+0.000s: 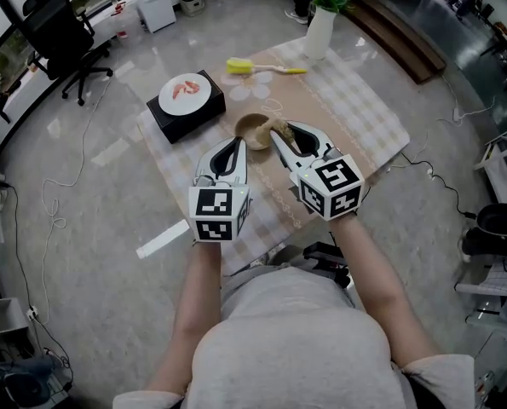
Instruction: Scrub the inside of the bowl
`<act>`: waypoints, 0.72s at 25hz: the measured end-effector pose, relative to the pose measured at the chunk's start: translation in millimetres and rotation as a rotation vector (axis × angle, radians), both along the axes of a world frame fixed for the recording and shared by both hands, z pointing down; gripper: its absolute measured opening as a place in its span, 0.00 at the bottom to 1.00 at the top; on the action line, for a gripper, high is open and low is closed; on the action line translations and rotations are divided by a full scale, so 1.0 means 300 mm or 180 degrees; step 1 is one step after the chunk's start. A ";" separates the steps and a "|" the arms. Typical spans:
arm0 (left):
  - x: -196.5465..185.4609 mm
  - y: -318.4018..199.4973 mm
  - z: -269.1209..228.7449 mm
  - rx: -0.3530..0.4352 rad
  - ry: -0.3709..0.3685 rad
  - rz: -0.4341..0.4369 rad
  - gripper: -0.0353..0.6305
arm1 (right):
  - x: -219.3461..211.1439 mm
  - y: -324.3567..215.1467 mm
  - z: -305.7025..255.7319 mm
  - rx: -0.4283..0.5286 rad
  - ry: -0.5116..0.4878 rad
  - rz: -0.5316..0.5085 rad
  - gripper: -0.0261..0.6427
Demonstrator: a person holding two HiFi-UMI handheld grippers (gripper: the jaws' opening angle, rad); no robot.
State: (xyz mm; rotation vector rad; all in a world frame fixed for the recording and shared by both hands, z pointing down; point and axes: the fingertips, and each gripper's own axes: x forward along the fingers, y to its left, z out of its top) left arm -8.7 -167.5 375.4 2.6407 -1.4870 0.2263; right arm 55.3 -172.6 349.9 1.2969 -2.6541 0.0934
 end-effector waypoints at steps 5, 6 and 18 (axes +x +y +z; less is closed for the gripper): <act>0.028 -0.017 -0.034 0.0077 -0.0061 -0.0013 0.06 | 0.033 0.007 -0.020 -0.0073 -0.0170 0.0043 0.18; 0.031 -0.021 -0.041 0.0089 -0.0064 -0.0013 0.06 | 0.037 0.008 -0.022 -0.0082 -0.0184 0.0035 0.18; 0.082 -0.029 -0.069 0.0171 -0.0204 0.0036 0.06 | 0.068 0.012 -0.046 -0.0017 -0.0176 -0.0018 0.18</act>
